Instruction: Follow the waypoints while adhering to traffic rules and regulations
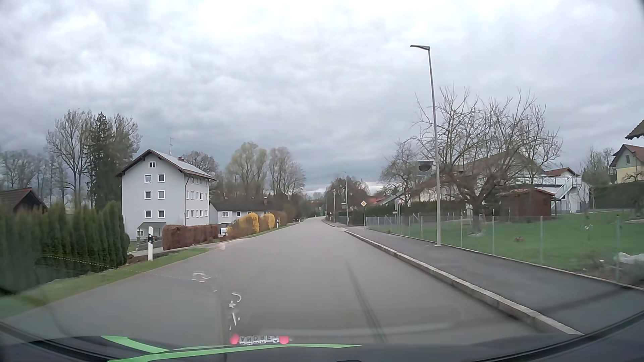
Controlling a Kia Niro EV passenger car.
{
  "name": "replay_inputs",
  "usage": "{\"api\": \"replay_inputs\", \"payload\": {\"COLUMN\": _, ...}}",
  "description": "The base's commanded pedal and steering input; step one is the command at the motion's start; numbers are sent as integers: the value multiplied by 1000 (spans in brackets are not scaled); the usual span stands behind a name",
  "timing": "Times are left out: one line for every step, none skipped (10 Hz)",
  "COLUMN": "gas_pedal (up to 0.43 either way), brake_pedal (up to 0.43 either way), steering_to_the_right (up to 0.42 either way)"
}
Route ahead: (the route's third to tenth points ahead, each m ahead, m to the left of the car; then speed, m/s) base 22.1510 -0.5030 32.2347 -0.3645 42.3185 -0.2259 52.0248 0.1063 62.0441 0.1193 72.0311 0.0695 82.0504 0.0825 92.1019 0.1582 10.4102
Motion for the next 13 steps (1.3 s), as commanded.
{"api": "replay_inputs", "payload": {"gas_pedal": 98, "brake_pedal": 0, "steering_to_the_right": 2}}
{"api": "replay_inputs", "payload": {"gas_pedal": 98, "brake_pedal": 0, "steering_to_the_right": 2}}
{"api": "replay_inputs", "payload": {"gas_pedal": 98, "brake_pedal": 0, "steering_to_the_right": 2}}
{"api": "replay_inputs", "payload": {"gas_pedal": 98, "brake_pedal": 0, "steering_to_the_right": 2}}
{"api": "replay_inputs", "payload": {"gas_pedal": 98, "brake_pedal": 0, "steering_to_the_right": 2}}
{"api": "replay_inputs", "payload": {"gas_pedal": 98, "brake_pedal": 0, "steering_to_the_right": 1}}
{"api": "replay_inputs", "payload": {"gas_pedal": 98, "brake_pedal": 0, "steering_to_the_right": 1}}
{"api": "replay_inputs", "payload": {"gas_pedal": 98, "brake_pedal": 0, "steering_to_the_right": 1}}
{"api": "replay_inputs", "payload": {"gas_pedal": 98, "brake_pedal": 0, "steering_to_the_right": 0}}
{"api": "replay_inputs", "payload": {"gas_pedal": 98, "brake_pedal": 0, "steering_to_the_right": 0}}
{"api": "replay_inputs", "payload": {"gas_pedal": 98, "brake_pedal": 0, "steering_to_the_right": 0}}
{"api": "replay_inputs", "payload": {"gas_pedal": 98, "brake_pedal": 0, "steering_to_the_right": 0}}
{"api": "replay_inputs", "payload": {"gas_pedal": 98, "brake_pedal": 0, "steering_to_the_right": 0}}
